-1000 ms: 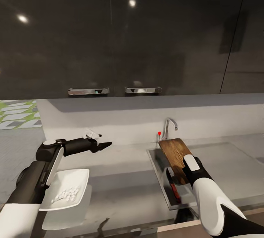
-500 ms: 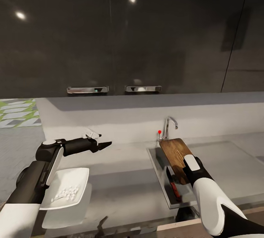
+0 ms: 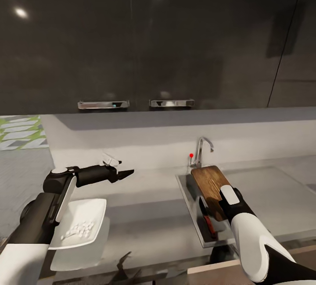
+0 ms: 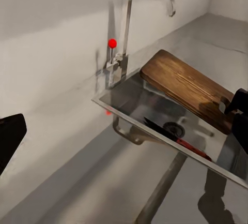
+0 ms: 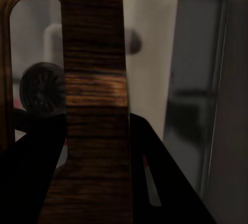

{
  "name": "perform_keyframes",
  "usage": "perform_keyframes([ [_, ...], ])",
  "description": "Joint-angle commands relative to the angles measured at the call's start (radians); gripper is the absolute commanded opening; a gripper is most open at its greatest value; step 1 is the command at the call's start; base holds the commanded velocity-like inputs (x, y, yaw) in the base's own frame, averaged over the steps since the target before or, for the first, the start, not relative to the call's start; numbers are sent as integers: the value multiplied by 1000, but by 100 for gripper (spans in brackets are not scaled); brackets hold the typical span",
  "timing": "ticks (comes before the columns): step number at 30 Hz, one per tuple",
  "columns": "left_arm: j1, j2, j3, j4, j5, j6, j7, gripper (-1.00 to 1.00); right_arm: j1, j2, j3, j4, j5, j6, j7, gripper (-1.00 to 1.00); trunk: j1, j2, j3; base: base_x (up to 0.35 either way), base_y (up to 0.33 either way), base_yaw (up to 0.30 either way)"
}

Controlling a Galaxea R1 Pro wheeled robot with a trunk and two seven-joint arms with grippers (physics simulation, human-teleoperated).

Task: In the kitchen, take the Vidalia onion out of the sink, dice it on the chopping board with the paring knife, put the diced onion into the bowl on the countertop, then place both the paring knife and the chopping board into the sink.

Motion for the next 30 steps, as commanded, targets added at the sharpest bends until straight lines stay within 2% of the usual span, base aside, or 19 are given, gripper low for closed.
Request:
perform_keyframes([
  [1,0,-2,-1,-42,2,9,-1,100,0,1,-4,-3,3,10,-3,-100,0,-1,-2,0,0,0],
  [5,0,-2,20,-104,2,18,-3,100,0,1,-4,-3,3,10,-3,-100,0,-1,-8,0,0,0],
  [9,0,0,29,-123,4,103,-8,100,0,1,-4,-3,3,10,-3,-100,0,-1,-14,0,0,0],
  [12,0,3,30,-140,4,131,-10,100,0,1,-4,-3,3,10,-3,-100,0,-1,-17,0,0,0],
  [16,0,2,30,-147,5,137,-14,100,0,1,-4,-3,3,10,-3,-100,0,-1,-22,0,0,0],
  [24,0,-25,21,-153,5,136,-12,100,0,1,-4,-3,3,10,-3,-100,0,-1,-30,0,0,0],
  [30,0,-30,21,-153,5,136,-11,100,0,1,-4,-3,3,10,-3,-100,0,-1,-37,0,0,0],
])
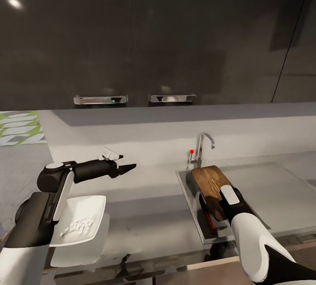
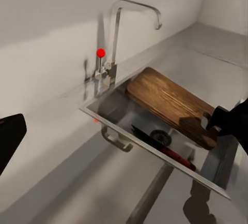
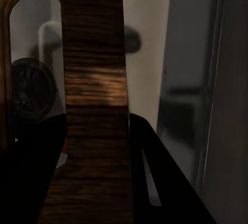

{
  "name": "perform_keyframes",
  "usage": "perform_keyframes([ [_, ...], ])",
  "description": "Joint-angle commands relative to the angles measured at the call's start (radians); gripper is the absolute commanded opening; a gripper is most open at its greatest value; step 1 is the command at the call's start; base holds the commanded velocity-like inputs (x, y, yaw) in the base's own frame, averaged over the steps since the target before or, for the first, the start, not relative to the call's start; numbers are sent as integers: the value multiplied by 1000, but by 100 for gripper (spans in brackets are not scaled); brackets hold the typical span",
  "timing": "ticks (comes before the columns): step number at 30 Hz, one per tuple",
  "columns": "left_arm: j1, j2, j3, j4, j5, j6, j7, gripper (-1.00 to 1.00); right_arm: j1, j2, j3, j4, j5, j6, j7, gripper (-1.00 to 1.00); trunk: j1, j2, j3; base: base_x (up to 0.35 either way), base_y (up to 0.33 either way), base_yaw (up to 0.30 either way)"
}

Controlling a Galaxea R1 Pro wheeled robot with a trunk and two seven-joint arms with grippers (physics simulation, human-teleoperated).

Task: In the kitchen, take the Vidalia onion out of the sink, dice it on the chopping board with the paring knife, put the diced onion into the bowl on the countertop, then place both the paring knife and the chopping board into the sink.

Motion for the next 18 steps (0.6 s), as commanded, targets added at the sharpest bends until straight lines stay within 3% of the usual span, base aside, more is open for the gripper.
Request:
perform_keyframes([
  [1,-1,-2,0,0,3,8,-2,100,0,1,-4,-3,3,10,-3,-100,0,-1,-2,0,0,0],
  [6,-1,-10,-26,0,3,7,-1,100,0,1,-4,-3,3,10,-3,-100,0,-1,-7,0,0,0],
  [18,-1,-11,-30,0,3,6,-1,100,0,1,-5,-3,3,10,-3,-100,0,-1,-19,0,0,0],
])
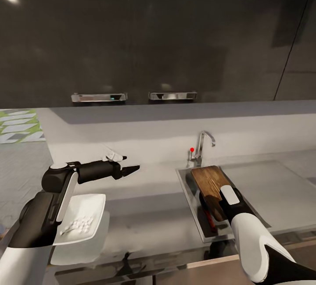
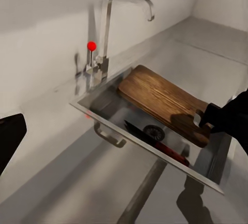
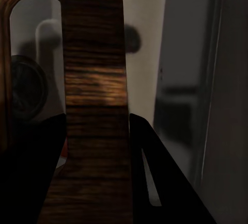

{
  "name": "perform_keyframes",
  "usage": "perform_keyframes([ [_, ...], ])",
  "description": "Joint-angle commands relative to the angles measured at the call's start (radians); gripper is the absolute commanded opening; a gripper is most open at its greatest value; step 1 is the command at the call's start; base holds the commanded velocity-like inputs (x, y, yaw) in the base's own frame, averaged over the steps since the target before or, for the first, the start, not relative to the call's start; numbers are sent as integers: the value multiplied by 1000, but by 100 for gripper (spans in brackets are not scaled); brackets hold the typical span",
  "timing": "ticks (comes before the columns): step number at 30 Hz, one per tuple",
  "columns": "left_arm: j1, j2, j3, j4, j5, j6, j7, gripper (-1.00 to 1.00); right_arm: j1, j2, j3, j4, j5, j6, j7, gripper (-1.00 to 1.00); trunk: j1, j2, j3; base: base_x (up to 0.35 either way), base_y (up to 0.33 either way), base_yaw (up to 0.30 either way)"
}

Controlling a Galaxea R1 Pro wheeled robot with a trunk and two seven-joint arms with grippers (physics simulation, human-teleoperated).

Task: In the kitchen, take the Vidalia onion out of the sink, dice it on the chopping board with the paring knife, put the diced onion into the bowl on the countertop, then place both the paring knife and the chopping board into the sink.

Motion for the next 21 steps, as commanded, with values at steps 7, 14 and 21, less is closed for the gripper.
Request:
perform_keyframes([
  [7,-1,1,-1,0,3,7,-1,100,-1,1,-4,-3,3,10,-3,-100,1,-2,-9,0,0,0],
  [14,-1,1,-1,-1,3,7,-1,100,-1,1,-4,-3,3,10,-3,-100,1,-2,-16,0,0,0],
  [21,-1,1,-1,-1,3,7,-1,100,-1,1,-4,-3,2,10,-3,-100,1,-2,-20,0,0,0],
])
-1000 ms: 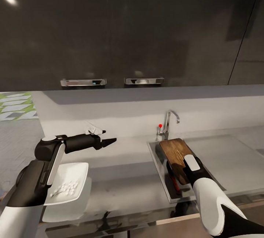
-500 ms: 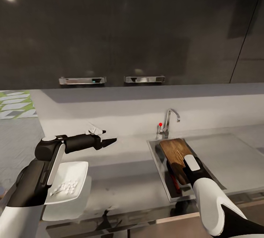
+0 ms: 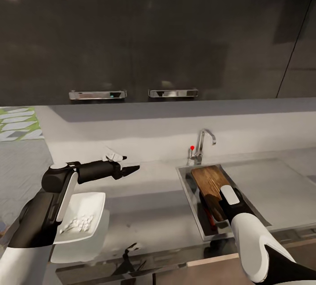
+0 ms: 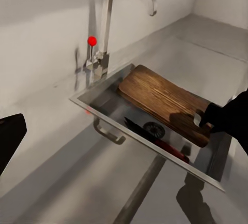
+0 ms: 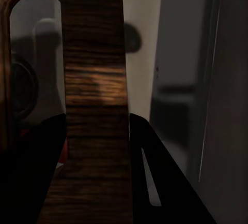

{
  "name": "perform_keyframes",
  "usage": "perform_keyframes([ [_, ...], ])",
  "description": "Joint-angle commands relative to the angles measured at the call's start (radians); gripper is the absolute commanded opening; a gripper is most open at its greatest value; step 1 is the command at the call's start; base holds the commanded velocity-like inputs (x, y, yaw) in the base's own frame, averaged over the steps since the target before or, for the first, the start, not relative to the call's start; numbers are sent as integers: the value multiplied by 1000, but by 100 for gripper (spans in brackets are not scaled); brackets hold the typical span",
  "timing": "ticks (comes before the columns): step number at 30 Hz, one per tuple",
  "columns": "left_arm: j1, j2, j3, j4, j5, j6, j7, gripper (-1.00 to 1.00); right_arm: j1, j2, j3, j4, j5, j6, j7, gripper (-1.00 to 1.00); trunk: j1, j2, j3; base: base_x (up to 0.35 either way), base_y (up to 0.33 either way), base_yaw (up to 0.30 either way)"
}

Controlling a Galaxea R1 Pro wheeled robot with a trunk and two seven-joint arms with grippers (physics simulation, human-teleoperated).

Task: In the kitchen, take the Vidalia onion out of the sink, dice it on the chopping board with the paring knife, put the diced onion into the bowl on the countertop, then place both the paring knife and the chopping board into the sink.

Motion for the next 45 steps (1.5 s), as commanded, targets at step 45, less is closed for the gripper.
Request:
perform_keyframes([
  [45,-1,0,-1,0,3,6,-1,100,-1,2,-4,-3,3,10,-3,-100,1,-2,-37,16,-33,35],
])
